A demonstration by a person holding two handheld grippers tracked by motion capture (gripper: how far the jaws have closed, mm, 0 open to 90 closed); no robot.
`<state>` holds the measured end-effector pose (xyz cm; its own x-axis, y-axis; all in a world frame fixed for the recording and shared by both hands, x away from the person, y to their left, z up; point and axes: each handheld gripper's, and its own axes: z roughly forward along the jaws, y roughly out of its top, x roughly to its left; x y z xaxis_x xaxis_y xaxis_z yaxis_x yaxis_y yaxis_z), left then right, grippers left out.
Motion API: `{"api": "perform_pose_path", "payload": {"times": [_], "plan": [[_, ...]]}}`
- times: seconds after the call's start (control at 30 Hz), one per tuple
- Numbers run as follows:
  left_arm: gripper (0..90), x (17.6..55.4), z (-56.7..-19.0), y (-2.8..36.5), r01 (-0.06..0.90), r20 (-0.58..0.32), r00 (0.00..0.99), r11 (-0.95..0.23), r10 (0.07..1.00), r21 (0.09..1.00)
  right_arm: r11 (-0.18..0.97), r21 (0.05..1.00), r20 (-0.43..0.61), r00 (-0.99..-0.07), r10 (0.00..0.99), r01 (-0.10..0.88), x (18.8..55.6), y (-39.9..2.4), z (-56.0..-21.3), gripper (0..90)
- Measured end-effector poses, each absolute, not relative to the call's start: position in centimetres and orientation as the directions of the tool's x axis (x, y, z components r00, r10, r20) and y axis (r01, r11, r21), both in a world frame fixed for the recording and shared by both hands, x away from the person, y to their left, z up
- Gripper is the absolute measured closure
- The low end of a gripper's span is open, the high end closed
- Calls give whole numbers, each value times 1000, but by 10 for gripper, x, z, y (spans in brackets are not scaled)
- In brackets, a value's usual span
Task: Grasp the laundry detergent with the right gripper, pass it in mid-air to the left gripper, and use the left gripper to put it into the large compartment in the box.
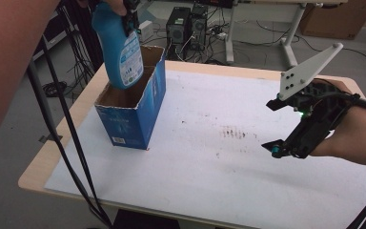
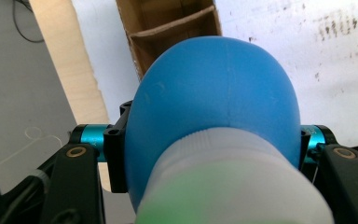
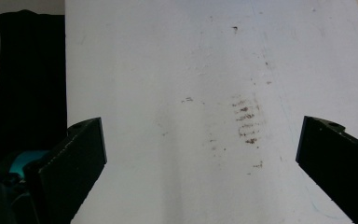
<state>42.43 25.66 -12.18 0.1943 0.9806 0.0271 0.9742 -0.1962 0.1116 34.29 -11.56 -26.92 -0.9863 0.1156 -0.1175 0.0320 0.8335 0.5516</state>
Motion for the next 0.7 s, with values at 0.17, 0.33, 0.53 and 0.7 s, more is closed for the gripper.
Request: {"api": "perform_pose_path", "payload": {"times": [0.17,0.33,0.53,0.7], "plan": [[381,427,-139,260,973,15,216,-216,976,85,832,553,-113,-986,124,41,343,-117,-269,6],[381,430,-171,262,951,17,305,-305,952,59,835,548,-108,-985,133,53,343,-117,-268,6],[381,433,-214,260,858,18,512,-513,859,30,838,543,-111,-985,134,52,346,-116,-268,6],[381,436,-244,257,766,23,643,-643,765,2,843,534,-109,-984,138,59,347,-114,-269,6]]}}
